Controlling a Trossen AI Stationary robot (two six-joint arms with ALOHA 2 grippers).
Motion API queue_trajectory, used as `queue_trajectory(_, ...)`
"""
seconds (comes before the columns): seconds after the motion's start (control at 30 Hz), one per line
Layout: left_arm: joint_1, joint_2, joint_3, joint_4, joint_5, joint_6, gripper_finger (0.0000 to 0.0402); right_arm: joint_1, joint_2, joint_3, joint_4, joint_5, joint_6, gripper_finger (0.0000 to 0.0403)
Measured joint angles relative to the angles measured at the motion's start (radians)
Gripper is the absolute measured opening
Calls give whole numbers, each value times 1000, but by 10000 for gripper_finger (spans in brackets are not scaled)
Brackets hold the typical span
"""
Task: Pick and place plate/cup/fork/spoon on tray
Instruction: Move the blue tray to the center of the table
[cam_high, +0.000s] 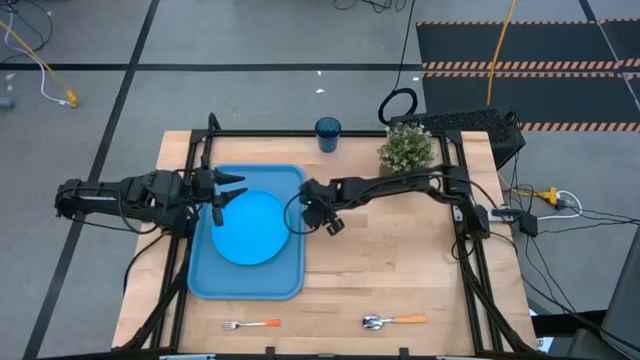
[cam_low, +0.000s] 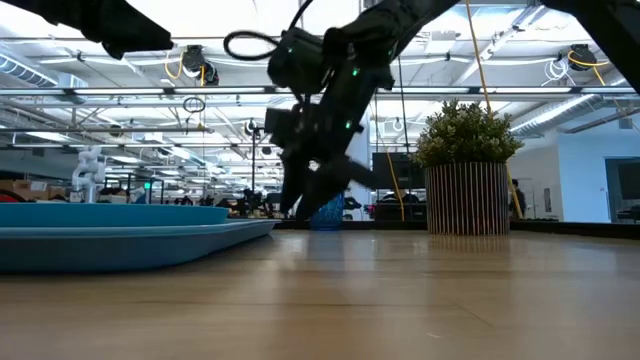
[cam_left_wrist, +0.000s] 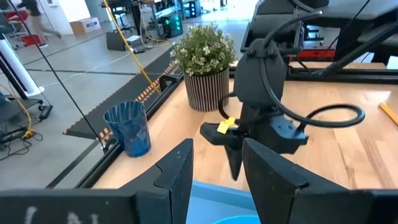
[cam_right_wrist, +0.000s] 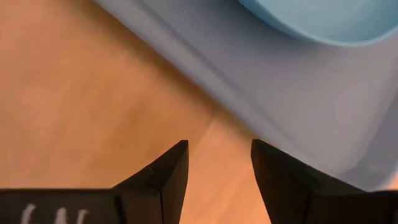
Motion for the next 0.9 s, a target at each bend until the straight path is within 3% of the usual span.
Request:
queue_trajectory(0.13, 0, 0, 0, -9, 0, -11, 143, 6, 24, 0, 87, 53, -111, 166)
queue_trajectory(0.5, 0, 0, 0, -19, 0, -27, 143, -28, 29, -35, 141, 46, -385, 167)
queue_trajectory(0.73, 0, 0, 0, -20, 0, -25, 143, -32, 28, -139, 363, -10, -473, 166)
queue_trajectory(0.9, 0, 0, 0, -22, 0, -25, 143, -31, 28, -168, 405, 0, -430, 159)
